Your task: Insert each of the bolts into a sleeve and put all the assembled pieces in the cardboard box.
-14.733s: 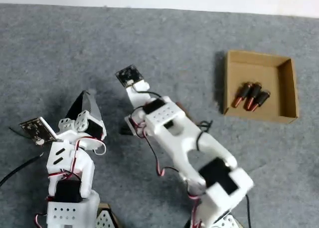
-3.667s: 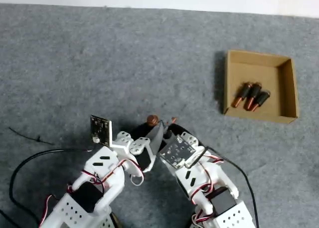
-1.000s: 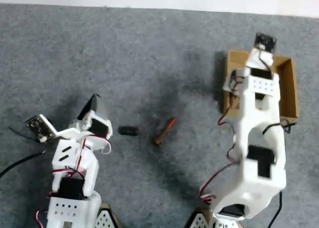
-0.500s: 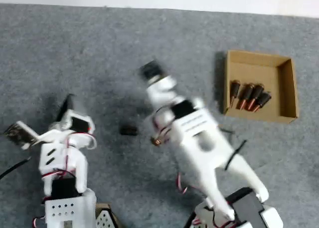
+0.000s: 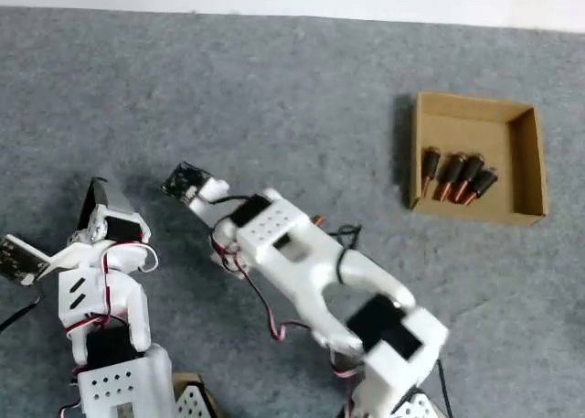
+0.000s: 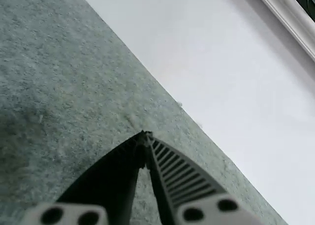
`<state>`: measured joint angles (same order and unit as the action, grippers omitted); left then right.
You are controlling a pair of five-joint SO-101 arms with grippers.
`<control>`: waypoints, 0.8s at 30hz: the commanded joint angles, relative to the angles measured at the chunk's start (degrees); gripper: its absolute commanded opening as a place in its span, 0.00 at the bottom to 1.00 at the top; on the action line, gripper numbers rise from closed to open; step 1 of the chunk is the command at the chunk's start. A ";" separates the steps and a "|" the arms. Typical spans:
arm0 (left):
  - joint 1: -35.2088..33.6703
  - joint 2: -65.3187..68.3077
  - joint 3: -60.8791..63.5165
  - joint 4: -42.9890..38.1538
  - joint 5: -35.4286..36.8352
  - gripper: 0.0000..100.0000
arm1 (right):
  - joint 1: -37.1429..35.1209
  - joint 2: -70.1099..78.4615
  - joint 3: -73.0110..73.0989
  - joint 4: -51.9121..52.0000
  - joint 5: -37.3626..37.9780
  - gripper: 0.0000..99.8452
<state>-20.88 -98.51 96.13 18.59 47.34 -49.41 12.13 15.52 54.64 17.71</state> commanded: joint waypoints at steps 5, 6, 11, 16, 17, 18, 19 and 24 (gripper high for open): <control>-0.40 -1.19 0.92 -1.32 -0.26 0.01 | -0.75 9.10 -9.89 3.47 0.53 0.16; -0.40 -1.19 0.92 -1.32 -0.26 0.01 | -0.75 10.07 -10.24 3.47 0.53 0.16; -0.40 -1.19 0.92 -1.32 -0.26 0.01 | -0.75 12.18 -11.56 3.12 0.62 0.16; -0.66 -1.19 0.84 -1.32 -0.26 0.01 | -0.66 12.18 -12.97 1.45 0.53 0.16; -0.66 -1.19 0.84 -1.32 -0.26 0.01 | -0.66 12.35 -13.05 0.84 0.53 0.16; -0.66 -1.19 0.84 -1.32 -0.26 0.01 | -0.66 12.35 -13.05 0.04 0.53 0.16; -0.66 -1.19 0.84 -1.32 -0.26 0.01 | -0.66 12.35 -13.05 -0.66 0.44 0.16; -0.66 -1.19 0.84 -1.32 -0.26 0.01 | -0.57 12.35 -12.97 -1.27 0.35 0.16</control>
<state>-20.97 -98.51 96.13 18.59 47.34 -49.41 24.53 4.44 56.40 17.71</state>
